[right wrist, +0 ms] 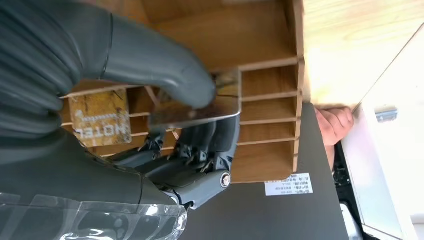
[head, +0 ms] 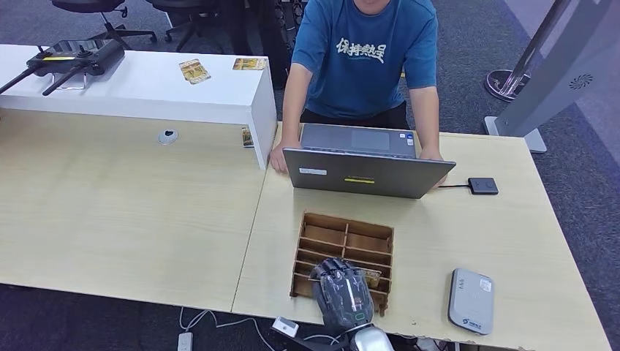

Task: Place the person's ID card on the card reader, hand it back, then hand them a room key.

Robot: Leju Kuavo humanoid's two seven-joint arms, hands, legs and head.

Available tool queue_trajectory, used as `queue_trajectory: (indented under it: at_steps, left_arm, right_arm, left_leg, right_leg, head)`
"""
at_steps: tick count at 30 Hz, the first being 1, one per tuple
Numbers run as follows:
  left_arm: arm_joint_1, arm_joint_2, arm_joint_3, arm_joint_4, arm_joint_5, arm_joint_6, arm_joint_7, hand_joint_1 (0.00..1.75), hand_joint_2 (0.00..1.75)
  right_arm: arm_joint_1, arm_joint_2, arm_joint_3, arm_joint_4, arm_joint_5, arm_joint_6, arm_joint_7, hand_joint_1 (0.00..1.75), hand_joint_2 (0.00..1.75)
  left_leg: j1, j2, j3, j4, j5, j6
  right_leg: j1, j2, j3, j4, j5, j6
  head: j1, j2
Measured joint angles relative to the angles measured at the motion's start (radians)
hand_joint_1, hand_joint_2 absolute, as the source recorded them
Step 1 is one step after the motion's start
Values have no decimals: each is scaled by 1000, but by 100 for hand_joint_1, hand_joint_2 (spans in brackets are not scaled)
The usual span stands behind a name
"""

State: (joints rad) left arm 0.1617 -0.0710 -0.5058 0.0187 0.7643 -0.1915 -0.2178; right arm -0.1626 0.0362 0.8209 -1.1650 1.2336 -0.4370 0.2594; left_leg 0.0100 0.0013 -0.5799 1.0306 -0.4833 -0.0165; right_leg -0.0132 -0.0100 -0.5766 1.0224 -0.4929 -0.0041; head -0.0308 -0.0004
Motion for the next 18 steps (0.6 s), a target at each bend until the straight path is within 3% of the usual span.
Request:
queue_trajectory:
  at_steps: [13,18]
  left_arm:
    - [0,0,0,0,2,0,0,0,0]
    - [0,0,0,0,2,0,0,0,0]
  right_arm:
    - [1,0,0,-3,-13,-6,-10,151,175]
    - [1,0,0,-5,-18,-13,-16,163,175]
  left_leg:
    - [0,0,0,0,0,0]
    - [0,0,0,0,0,0]
  right_leg:
    - [0,0,0,0,0,0]
    - [0,0,0,0,0,0]
  head:
    - [0,0]
    - [0,0]
